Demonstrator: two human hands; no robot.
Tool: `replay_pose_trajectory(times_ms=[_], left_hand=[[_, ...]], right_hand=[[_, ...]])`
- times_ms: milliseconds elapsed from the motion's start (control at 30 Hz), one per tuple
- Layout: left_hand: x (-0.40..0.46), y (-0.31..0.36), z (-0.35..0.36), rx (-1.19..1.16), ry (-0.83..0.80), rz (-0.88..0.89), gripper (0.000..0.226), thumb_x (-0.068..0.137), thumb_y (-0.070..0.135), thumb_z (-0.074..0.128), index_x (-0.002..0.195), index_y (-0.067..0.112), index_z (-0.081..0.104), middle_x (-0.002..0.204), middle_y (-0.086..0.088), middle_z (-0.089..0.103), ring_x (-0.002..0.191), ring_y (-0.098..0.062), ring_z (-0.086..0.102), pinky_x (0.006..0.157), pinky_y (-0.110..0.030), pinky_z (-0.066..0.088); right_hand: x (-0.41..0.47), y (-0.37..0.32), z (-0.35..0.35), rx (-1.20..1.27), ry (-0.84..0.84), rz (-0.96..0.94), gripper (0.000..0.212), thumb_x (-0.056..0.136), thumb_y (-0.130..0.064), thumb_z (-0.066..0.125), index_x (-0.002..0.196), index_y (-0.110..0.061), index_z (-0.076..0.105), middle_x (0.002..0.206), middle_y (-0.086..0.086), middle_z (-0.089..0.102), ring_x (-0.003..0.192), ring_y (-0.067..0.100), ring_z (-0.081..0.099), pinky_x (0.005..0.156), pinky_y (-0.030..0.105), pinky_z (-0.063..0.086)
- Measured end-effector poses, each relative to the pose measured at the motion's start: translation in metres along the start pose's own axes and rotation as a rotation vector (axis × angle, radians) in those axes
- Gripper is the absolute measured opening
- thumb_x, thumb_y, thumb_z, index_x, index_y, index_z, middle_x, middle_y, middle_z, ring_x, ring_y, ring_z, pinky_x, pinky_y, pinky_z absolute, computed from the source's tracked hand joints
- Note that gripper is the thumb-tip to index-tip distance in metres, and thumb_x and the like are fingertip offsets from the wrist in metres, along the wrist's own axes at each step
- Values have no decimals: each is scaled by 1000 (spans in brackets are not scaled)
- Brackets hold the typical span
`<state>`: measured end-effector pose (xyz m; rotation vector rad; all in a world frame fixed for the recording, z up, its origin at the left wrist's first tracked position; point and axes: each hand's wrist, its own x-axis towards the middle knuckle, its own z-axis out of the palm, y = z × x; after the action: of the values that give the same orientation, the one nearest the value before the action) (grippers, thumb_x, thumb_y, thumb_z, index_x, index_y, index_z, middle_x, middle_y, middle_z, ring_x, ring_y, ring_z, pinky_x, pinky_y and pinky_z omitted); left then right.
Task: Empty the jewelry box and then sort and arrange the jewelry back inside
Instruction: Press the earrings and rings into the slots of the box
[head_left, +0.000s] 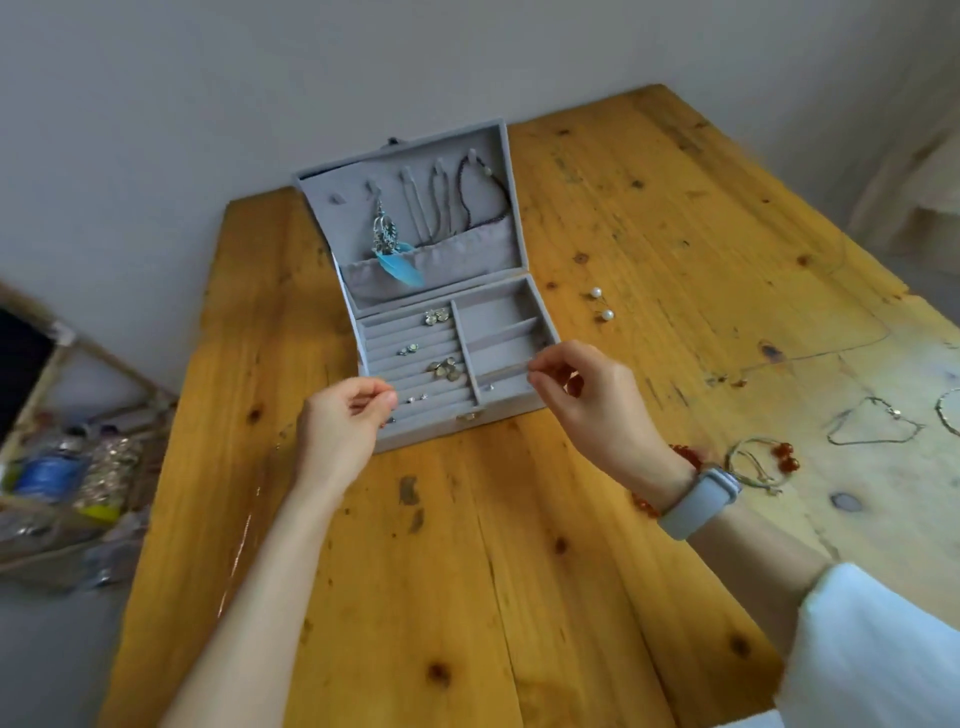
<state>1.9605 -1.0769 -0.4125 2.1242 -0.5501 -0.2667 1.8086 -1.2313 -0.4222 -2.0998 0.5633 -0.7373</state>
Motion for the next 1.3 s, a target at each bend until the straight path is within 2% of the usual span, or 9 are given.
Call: replay_pose_trajectory(times_ms=[167,267,567,667,767,933,1033,1133,1300], left_hand=[[12,0,-7,142,-135,-40,6,85,18,64,90,18,68,86,7,46,75,-4,46,69,-18,37],[16,4,-7,160,-231,-71,13,87,18,62,97,13,69,87,10,50,91,-11,48,83,-26,36],[29,-2,-3,344,-332,-90,13,87,25,61,95,21,71,112,2,63,108,-18,52,95,-34,40],[29,-1,-1,374,-304,-77,13,88,26,60,93,21,71,110,3,65,108,-19,53,98,-40,41],[24,-1,1,382,-248,-36,10,86,26,62,90,22,71,88,13,57,102,-17,51,96,-40,41],[17,-8,6,366,-123,49,8,81,26,68,75,30,66,88,4,51,90,-17,51,75,-30,40],[11,-12,7,300,-42,85,6,83,22,66,79,25,69,76,9,45,79,-14,47,68,-26,35],[6,-17,4,258,68,139,12,85,14,61,84,20,71,74,7,45,77,-16,47,68,-25,34],[-6,-29,-1,412,86,360,21,82,11,57,94,18,73,78,2,46,82,-19,47,73,-31,32]], right_hand=[[10,-5,23,-12,-15,-35,8,85,-6,59,87,-12,64,73,-23,47,69,0,46,65,9,35],[11,-3,28,-38,-22,-39,8,86,-7,59,88,-12,64,73,-22,47,71,2,46,65,11,35],[10,1,32,-63,-32,-8,9,88,-10,56,92,-14,64,79,-15,51,78,11,48,66,13,36],[9,1,33,-67,-34,-8,9,88,-11,56,93,-14,63,82,-12,52,78,10,47,66,13,36],[10,1,34,-74,-33,-4,9,89,-12,56,93,-15,63,80,-16,50,77,9,47,65,12,36],[11,-2,38,-69,-53,-18,9,87,-10,57,91,-13,64,81,-12,54,78,12,49,68,18,41],[13,-7,47,-57,-96,-39,9,86,-9,59,93,-10,64,84,-6,59,79,11,49,69,18,40],[18,-11,58,-75,-157,-74,8,84,-8,60,91,-8,63,87,3,64,81,17,52,73,29,44],[30,-16,73,-219,-266,-180,10,85,-11,59,91,-8,67,91,7,67,89,23,54,76,36,46]])
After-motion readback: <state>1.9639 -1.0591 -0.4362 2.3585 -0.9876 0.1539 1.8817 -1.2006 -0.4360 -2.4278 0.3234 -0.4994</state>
